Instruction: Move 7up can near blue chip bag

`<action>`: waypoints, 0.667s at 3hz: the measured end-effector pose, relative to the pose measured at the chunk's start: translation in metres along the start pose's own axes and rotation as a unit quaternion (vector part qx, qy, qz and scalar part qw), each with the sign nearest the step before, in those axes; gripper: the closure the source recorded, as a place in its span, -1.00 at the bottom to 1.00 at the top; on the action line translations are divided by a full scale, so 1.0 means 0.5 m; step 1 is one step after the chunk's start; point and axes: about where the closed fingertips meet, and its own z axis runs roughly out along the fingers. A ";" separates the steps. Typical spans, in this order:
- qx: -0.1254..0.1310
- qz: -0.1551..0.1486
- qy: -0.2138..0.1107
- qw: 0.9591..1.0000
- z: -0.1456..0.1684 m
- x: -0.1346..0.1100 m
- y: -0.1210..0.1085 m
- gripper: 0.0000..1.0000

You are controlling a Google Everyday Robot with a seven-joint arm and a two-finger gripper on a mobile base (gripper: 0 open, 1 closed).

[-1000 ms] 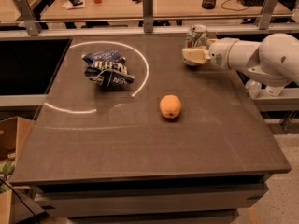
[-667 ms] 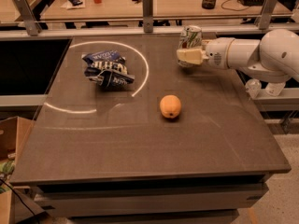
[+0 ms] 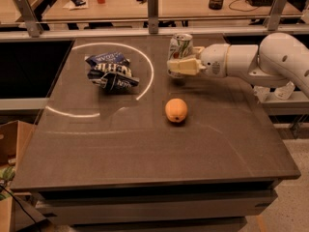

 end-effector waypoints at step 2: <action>-0.100 -0.060 -0.022 0.993 0.051 -0.018 0.116 1.00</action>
Offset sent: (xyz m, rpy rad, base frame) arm -0.0599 0.0706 0.0187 0.0249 -0.1266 0.3237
